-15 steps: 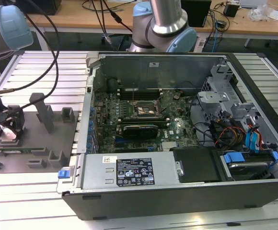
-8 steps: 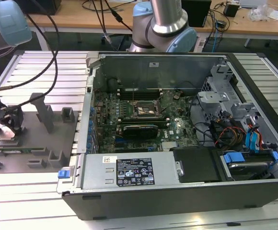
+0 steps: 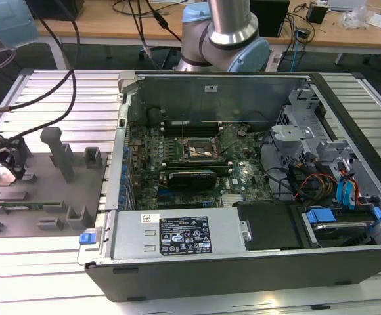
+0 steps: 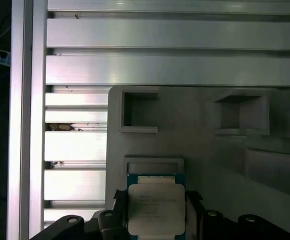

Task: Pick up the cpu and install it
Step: 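Pick up the cpu and move it towards the insertion slot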

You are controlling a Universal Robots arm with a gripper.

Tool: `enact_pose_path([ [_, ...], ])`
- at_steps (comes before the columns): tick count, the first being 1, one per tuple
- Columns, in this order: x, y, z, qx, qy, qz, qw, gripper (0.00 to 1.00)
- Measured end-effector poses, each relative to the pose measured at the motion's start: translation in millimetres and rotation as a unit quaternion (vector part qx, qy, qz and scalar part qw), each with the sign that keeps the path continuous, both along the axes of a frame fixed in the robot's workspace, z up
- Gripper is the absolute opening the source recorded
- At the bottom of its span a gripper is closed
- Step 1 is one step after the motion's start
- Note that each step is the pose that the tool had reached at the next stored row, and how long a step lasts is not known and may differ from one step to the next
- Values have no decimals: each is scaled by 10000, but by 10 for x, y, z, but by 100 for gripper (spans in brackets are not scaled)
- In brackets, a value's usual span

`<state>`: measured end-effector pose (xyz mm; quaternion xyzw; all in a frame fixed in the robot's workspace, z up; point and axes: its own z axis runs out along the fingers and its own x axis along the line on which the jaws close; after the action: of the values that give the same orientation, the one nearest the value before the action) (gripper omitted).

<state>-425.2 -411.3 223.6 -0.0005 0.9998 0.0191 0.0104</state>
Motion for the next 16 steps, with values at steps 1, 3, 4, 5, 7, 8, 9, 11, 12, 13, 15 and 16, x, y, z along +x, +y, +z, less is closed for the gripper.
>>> enact_pose_path([
  [1, 0, 0, -3, 0, 1, 0, 10000, 55],
  [3, -1, 0, -30, -1, 1, 0, 10000, 55],
  [4, -1, 0, -46, -1, 1, 0, 10000, 55],
  [5, 0, 0, -58, 0, 1, 0, 10000, 55],
  [7, -1, 0, -59, -1, 2, 0, 10000, 55],
  [8, -1, 0, -60, -1, 2, 0, 10000, 55],
  [9, -1, -1, -60, -1, 2, 0, 10000, 55],
  [11, -1, 0, -99, 0, 1, 0, 10000, 55],
  [12, -1, 0, -116, 0, 1, 0, 10000, 55],
  [13, -1, 0, -136, 0, 1, 0, 10000, 55],
  [15, -1, -1, -194, -1, 1, 0, 10000, 55],
  [16, -1, 0, -227, 0, 1, 0, 10000, 55],
])
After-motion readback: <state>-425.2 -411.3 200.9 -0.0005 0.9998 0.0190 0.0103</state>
